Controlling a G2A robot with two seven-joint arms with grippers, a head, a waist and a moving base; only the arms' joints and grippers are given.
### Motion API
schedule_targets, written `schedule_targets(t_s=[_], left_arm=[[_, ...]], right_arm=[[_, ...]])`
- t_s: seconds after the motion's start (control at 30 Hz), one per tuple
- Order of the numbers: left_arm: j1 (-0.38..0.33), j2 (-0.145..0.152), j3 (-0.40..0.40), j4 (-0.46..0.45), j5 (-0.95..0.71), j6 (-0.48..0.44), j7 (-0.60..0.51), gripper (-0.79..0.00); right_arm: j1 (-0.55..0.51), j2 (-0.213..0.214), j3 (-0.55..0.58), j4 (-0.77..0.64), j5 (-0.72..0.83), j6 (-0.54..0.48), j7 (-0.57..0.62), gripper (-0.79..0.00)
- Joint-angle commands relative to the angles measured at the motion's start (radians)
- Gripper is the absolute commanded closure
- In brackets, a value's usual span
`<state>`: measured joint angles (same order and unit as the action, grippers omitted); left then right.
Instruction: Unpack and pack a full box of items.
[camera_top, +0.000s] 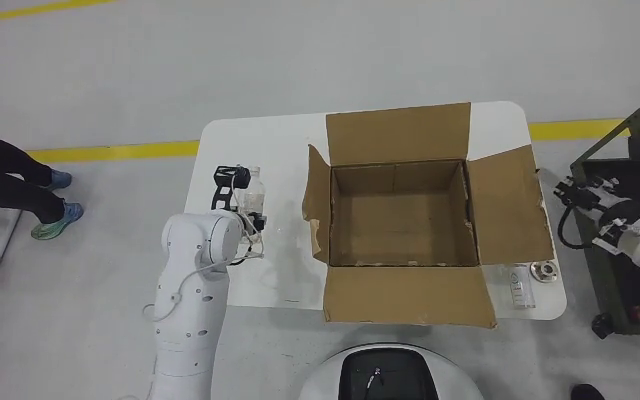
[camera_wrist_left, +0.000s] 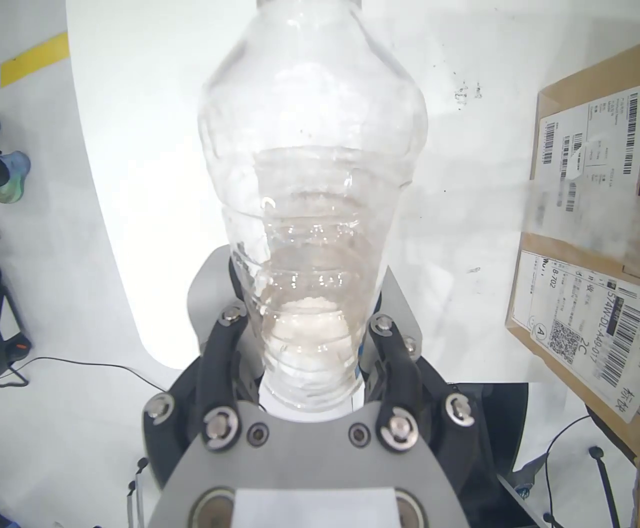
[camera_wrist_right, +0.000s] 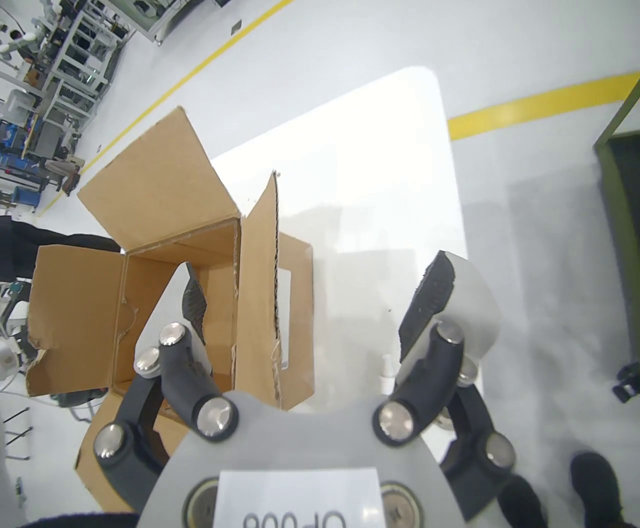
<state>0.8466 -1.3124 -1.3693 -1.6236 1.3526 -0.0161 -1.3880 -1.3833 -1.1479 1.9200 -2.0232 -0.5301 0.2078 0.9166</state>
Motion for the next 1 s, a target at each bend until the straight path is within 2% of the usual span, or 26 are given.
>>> schedule_targets(t_s=[0.0,0.03,0.07,0.1,0.17,0.2,0.43,0.67,0.83,0.97], left_arm=[[0.000,0.000,0.000,0.000,0.000,0.000,0.000,0.000],[0.000,0.000,0.000,0.000,0.000,0.000,0.000,0.000],[0.000,0.000,0.000,0.000,0.000,0.000,0.000,0.000],[0.000,0.000,0.000,0.000,0.000,0.000,0.000,0.000],[0.000,0.000,0.000,0.000,0.000,0.000,0.000,0.000],[0.000,0.000,0.000,0.000,0.000,0.000,0.000,0.000],[0.007,0.000,-0.004,-0.005,-0.013,0.002,0.025,0.000],[-0.033,-0.002,-0.035,-0.160,-0.091,0.055,0.079,0.000],[-0.081,-0.005,-0.015,-0.244,-0.130,0.060,0.097,0.000],[-0.127,-0.014,0.027,-0.264,-0.308,0.042,0.056,0.000]], right_arm=[[-0.001,-0.001,-0.023,0.018,0.035,0.026,0.021,-0.785],[-0.002,-0.001,-0.037,0.024,0.050,0.037,0.026,-0.785],[-0.003,-0.002,-0.048,0.030,0.067,0.048,0.031,-0.628],[-0.003,-0.003,-0.058,0.033,0.089,0.063,0.040,-0.363],[0.000,-0.003,-0.069,0.042,0.130,0.100,0.055,-0.160],[0.001,-0.003,-0.076,0.043,0.147,0.104,0.061,0.000],[-0.003,0.000,-0.114,0.044,0.191,0.120,0.061,0.000],[0.002,0.005,-0.154,0.030,0.186,0.118,0.033,0.000],[0.003,0.009,-0.173,0.016,0.173,0.107,0.019,0.000],[0.003,0.012,-0.178,0.008,0.172,0.106,0.009,0.000]])
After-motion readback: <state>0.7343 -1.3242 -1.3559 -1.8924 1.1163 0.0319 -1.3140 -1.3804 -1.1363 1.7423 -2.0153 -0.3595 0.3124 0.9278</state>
